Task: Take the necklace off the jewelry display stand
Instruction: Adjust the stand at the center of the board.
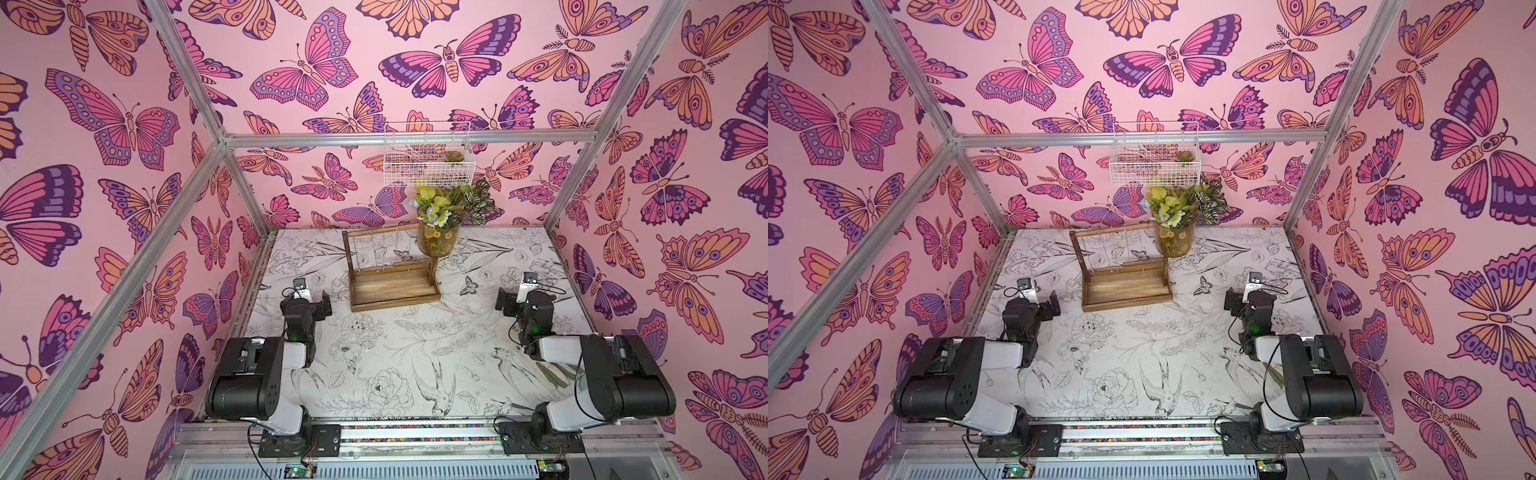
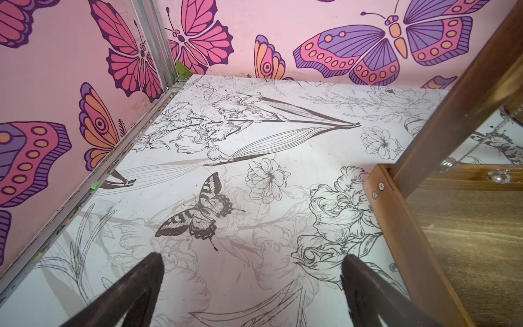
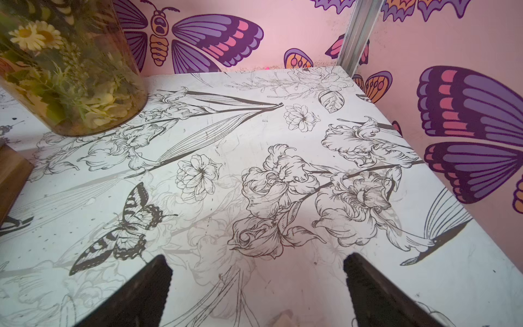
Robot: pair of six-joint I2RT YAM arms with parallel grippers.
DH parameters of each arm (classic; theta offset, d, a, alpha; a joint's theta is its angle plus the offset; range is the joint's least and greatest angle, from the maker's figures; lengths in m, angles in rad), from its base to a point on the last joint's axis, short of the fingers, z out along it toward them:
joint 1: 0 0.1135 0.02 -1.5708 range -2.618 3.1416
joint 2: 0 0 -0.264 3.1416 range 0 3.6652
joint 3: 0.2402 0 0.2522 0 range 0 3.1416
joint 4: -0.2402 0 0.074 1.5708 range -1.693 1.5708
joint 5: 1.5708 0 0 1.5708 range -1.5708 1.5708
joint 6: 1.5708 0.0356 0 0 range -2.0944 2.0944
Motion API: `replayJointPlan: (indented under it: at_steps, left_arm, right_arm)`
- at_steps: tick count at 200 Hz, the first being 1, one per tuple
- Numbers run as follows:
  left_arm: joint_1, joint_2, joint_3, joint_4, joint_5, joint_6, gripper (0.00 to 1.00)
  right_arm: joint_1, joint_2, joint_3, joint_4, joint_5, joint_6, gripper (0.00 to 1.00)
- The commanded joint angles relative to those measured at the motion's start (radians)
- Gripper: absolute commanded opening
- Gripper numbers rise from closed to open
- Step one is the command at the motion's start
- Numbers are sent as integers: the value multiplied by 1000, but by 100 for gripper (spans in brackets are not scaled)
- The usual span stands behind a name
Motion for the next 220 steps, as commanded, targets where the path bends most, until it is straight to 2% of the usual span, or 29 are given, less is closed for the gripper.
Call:
replayJointPlan:
  at_steps: [1, 157, 178, 195, 220]
  left_arm:
    - [4, 8, 12, -12, -9, -8, 100]
    - [3, 0, 7, -2, 12, 4, 100]
    - [-1, -71, 40, -127, 41, 22, 100]
    - [-3, -123, 85, -269, 42, 28, 100]
    - [-16, -178, 130, -386, 69, 62, 100]
  right_arm:
    - [-2, 4, 16, -7, -11, 6, 99]
    - [-2, -8, 20, -7, -34, -9, 99]
    - [11, -68, 46, -111, -59, -31, 99]
    - [35, -132, 130, -339, -16, -17, 99]
    - [74, -201, 251, -608, -6, 20, 99]
